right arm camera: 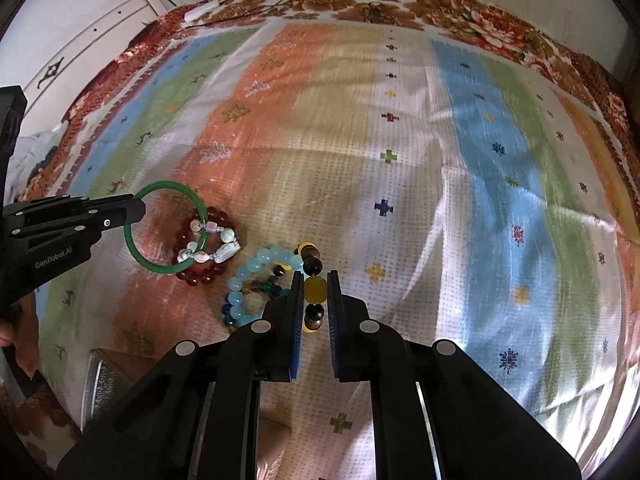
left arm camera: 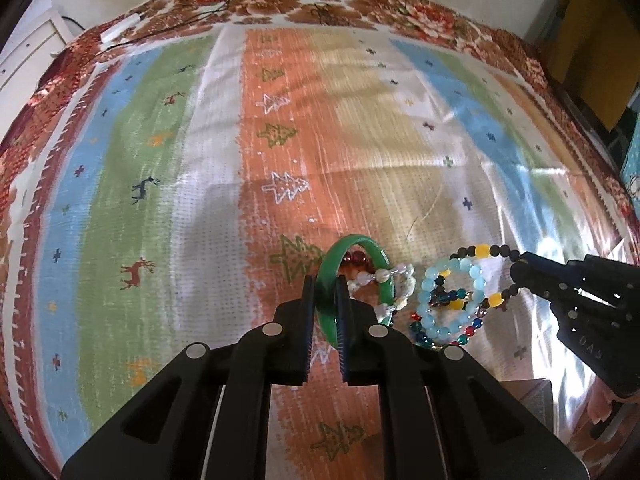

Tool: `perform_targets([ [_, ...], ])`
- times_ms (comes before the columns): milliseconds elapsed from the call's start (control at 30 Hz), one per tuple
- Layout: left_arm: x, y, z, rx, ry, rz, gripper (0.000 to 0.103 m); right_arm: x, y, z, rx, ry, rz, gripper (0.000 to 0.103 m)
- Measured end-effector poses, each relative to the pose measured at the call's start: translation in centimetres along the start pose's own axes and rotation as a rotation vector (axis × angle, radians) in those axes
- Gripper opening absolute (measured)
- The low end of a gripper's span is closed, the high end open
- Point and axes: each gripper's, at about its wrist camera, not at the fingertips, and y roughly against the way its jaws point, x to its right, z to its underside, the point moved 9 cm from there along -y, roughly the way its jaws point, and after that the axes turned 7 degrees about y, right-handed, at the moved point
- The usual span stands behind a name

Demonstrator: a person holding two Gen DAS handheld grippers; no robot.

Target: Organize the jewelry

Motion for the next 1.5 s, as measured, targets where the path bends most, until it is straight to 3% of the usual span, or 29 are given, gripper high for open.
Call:
perform_targets([
  [667,0.8,4.6,-0.4,0.084,0.03,0.072,0.01,-0.9,3.3,0.0,0.059,-0.003,-0.01,0.012],
  [1200,1.5,4.3,0.2,0.066,0.014,0.079,0.011,-1.3,3.5,0.5,0.054,0.002,-0.017,0.012],
  [1500,0.4,3.0,0.7,0.032,0.018,0.047,0.011,-1.2,3.2,0.7,0.043,0.006,-0.019,0.012],
])
